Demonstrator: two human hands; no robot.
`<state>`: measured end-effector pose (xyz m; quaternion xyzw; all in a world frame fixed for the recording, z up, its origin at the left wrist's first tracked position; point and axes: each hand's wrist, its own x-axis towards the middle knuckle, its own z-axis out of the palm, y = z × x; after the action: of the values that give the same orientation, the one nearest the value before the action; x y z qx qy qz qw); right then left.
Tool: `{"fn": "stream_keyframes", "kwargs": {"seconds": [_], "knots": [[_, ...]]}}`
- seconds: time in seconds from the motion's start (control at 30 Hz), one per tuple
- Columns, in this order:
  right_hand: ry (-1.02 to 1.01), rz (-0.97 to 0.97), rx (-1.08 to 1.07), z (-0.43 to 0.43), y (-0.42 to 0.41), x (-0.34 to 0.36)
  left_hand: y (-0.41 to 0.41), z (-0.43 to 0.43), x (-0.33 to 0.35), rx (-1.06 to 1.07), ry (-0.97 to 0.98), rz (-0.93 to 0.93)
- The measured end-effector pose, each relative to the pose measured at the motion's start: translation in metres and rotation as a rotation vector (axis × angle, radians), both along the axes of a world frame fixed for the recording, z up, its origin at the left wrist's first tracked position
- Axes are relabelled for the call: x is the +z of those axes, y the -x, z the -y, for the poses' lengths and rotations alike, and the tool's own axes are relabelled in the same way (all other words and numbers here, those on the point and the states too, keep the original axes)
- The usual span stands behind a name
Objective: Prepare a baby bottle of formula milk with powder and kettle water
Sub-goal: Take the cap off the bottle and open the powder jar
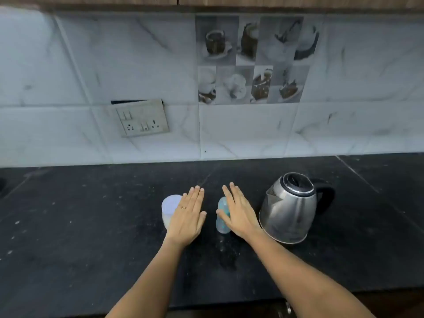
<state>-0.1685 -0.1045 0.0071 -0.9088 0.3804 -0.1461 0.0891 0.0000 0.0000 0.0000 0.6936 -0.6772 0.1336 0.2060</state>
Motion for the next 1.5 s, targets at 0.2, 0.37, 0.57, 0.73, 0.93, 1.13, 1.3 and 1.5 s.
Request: {"fn": "stream_keyframes", "kwargs": {"seconds": [0.2, 0.37, 0.57, 0.73, 0.93, 1.13, 1.3, 1.5], "knots": [[0.037, -0.061, -0.018, -0.004, -0.005, -0.006, 0.014, -0.012, -0.025, 0.03, -0.116, -0.107], [0.034, -0.023, 0.008, -0.002, -0.005, 0.002, 0.023, -0.015, -0.03, 0.041, -0.131, -0.226], [0.015, 0.117, 0.081, -0.018, 0.014, 0.014, 0.038, -0.026, -0.028, -0.017, -0.142, -0.472], [0.008, 0.133, 0.15, -0.05, 0.037, 0.014, 0.062, -0.043, -0.041, -0.018, -0.17, -0.67], [-0.052, 0.05, 0.147, -0.074, 0.047, 0.006, 0.094, -0.051, -0.044, -0.021, -0.084, -0.994], [-0.09, -0.088, 0.119, -0.078, 0.045, 0.013, 0.105, -0.054, -0.042, 0.007, -0.052, -1.117], [0.037, -0.4, 0.096, -0.075, 0.03, 0.03, 0.105, -0.059, -0.05, -0.046, -0.033, -1.144], [0.06, -0.462, 0.527, -0.054, 0.038, 0.054, 0.098, -0.058, -0.05, -0.07, -0.094, -1.123]]}}
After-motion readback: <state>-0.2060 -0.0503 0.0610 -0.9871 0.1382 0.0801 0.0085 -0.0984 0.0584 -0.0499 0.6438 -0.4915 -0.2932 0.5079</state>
